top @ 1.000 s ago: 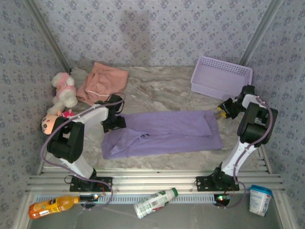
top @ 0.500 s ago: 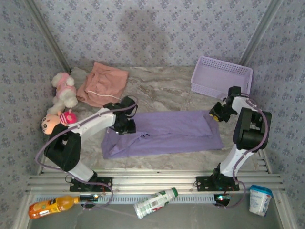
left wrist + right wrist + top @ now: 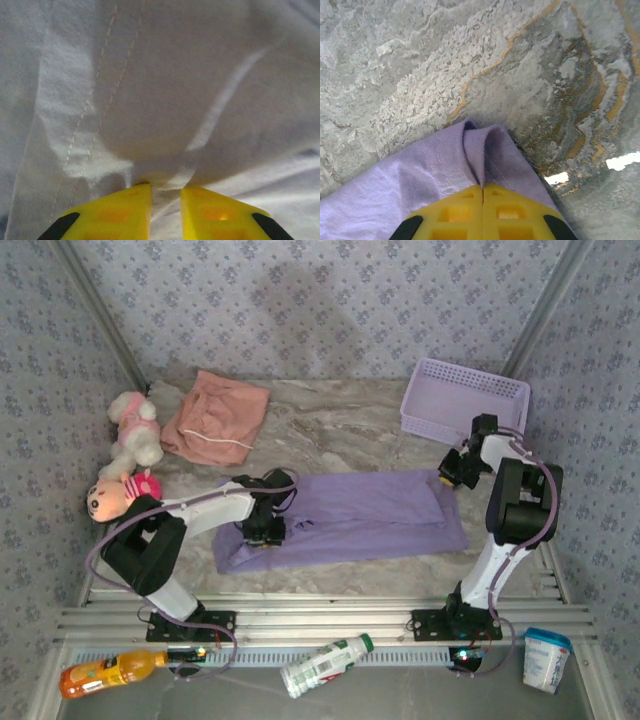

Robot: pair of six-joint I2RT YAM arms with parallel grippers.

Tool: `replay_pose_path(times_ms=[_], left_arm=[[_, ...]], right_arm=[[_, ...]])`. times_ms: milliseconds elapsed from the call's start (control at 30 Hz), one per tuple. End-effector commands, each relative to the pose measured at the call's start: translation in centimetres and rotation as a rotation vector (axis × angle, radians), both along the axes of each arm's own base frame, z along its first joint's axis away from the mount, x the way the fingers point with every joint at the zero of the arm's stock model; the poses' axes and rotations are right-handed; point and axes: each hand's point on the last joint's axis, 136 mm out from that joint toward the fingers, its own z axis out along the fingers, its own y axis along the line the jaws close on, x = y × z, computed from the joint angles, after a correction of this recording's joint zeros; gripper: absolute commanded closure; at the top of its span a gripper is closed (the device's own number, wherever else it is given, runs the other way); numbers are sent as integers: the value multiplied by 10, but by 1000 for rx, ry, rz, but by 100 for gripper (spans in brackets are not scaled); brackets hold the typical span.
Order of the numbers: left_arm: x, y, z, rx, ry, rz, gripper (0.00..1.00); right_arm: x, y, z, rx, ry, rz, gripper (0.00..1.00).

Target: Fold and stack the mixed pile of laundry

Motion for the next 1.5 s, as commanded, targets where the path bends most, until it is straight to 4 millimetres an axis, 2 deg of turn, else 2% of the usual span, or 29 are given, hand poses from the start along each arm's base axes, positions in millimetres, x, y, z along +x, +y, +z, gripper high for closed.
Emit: replay_pose_path(times_ms=[0,100,267,367,433,500,567,633,700,767,867,967,1067,1200,1267,1400,1467], left_arm=[[-6,20,-11,108,30,-8,78],[-5,28,-15,155,34,-23,79],[-8,40,-19,217,49,-59,80],[-9,44,-19,236,53,-78,82],[-8,43,-18,231,51,-87,82],[-5,38,-16,216,40,-96,80],[-2,34,-11,205,31,-111,76],[3,31,-5,204,18,-114,66],[10,27,6,201,-1,-112,50],[19,22,22,192,-31,-102,40],[37,6,48,137,-98,-85,37],[60,-9,71,83,-182,-65,37],[95,-20,83,51,-274,-33,38],[147,-23,75,3,-333,86,41],[166,-23,64,-19,-330,140,41],[186,-22,40,-9,-288,172,45],[189,-21,28,4,-268,170,47]], right_arm=[[-2,-9,17,-7,3,-20,97],[3,-14,24,18,-21,-39,100],[33,-37,40,49,-92,-125,100],[53,-45,36,80,-105,-137,100],[63,-42,30,98,-103,-127,100],[68,-34,24,114,-93,-106,94],[68,-28,20,123,-83,-83,75],[64,-23,21,124,-79,-68,66],[57,-22,26,108,-85,-56,61],[42,-24,33,64,-79,-51,59],[9,-21,36,14,-48,-54,61],[-37,-11,22,-13,32,-60,64],[-63,-1,10,5,60,-52,66],[-73,21,8,43,77,-18,66],[-76,28,10,38,84,-23,60],[-71,40,9,110,45,-120,46],[-61,40,6,131,17,-170,44]])
